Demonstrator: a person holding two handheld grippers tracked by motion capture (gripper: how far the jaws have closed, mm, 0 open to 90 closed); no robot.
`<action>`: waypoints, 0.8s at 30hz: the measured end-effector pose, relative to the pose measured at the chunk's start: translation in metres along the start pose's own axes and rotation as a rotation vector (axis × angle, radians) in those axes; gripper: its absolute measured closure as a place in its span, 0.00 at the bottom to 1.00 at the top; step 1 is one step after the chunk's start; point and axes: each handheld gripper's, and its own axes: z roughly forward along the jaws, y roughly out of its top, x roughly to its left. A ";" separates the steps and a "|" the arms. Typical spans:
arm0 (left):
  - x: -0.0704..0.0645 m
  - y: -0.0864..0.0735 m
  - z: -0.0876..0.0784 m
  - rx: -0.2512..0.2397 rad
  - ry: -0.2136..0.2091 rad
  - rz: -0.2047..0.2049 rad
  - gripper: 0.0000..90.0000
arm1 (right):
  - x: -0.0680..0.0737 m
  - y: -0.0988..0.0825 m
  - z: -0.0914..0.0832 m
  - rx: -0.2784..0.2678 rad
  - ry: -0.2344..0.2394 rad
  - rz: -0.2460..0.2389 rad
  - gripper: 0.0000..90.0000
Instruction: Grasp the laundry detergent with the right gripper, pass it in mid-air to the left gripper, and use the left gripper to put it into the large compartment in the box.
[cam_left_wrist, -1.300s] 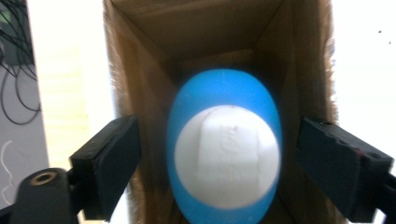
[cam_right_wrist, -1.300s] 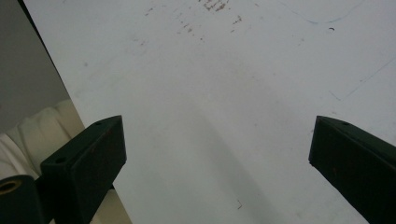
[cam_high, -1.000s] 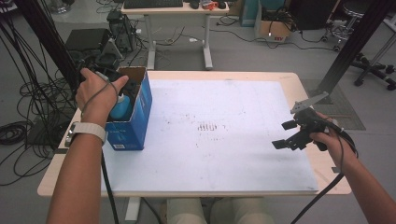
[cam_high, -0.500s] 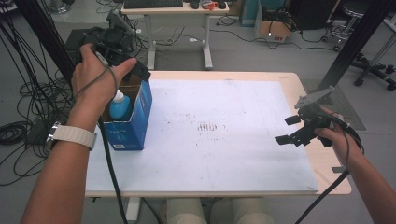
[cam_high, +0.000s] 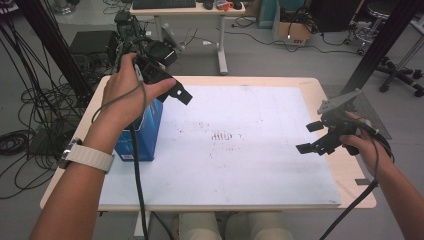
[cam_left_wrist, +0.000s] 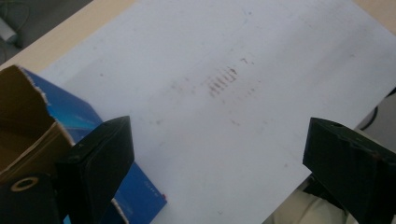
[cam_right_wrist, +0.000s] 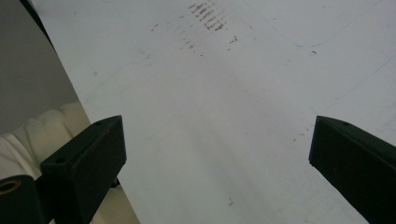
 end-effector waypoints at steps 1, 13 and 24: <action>-0.001 0.000 0.001 0.008 -0.009 0.016 0.10 | 0.000 0.000 0.000 -0.001 0.000 0.000 0.05; -0.027 -0.005 0.024 0.054 -0.056 0.098 0.11 | 0.007 -0.002 -0.005 0.010 0.002 -0.001 0.05; -0.047 -0.002 0.033 0.062 -0.066 0.151 0.11 | 0.012 -0.008 -0.012 0.012 0.000 0.002 0.05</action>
